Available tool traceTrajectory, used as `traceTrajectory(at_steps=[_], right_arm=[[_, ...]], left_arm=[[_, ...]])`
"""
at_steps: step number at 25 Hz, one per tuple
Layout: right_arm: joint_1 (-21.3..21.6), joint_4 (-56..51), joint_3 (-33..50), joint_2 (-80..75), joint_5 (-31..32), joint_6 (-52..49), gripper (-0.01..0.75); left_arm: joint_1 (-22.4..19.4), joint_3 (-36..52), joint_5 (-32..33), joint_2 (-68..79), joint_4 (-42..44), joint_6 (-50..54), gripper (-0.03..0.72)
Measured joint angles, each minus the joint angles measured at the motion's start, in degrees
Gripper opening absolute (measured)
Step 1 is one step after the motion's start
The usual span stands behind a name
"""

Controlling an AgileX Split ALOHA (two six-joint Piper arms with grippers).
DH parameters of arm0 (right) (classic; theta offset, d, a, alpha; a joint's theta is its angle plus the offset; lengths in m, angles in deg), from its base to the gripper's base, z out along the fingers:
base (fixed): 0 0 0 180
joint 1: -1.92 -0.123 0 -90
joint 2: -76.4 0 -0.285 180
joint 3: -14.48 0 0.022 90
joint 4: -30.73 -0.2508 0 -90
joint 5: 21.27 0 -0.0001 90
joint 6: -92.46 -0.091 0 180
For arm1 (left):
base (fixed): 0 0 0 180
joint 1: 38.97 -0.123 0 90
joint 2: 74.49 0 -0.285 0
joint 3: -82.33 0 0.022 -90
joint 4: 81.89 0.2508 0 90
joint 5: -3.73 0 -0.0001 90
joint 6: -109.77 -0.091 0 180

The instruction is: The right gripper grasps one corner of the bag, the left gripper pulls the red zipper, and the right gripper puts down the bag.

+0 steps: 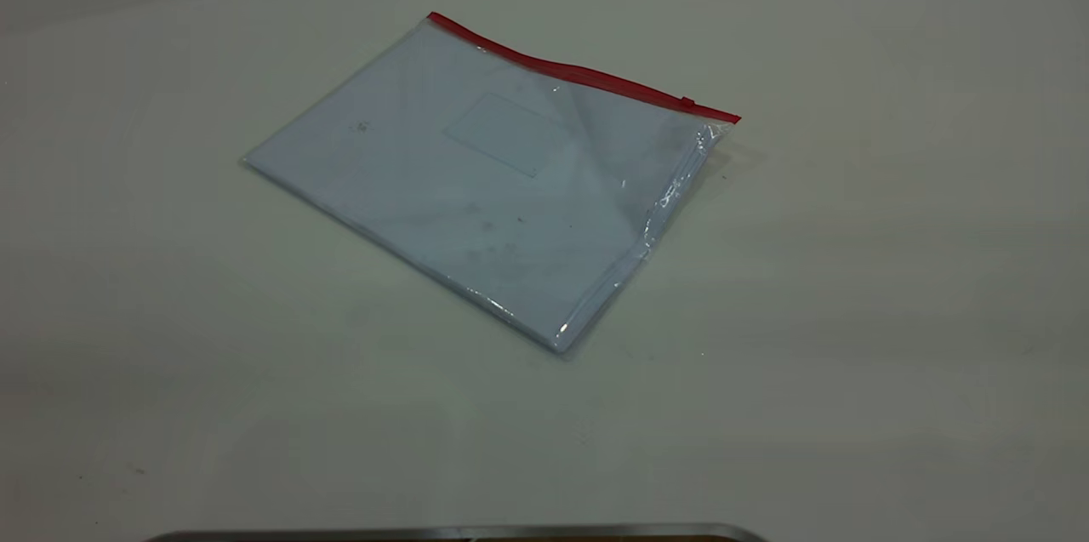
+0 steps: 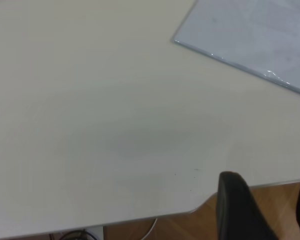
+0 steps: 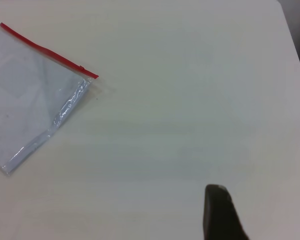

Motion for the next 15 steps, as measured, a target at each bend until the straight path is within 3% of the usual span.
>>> traceTrajectory(at_steps=[15], right_arm=[[0.00,0.00,0.00,0.00,0.00,0.00,0.443]], left_arm=[[0.00,0.00,0.00,-0.04,0.00,0.00,0.355]])
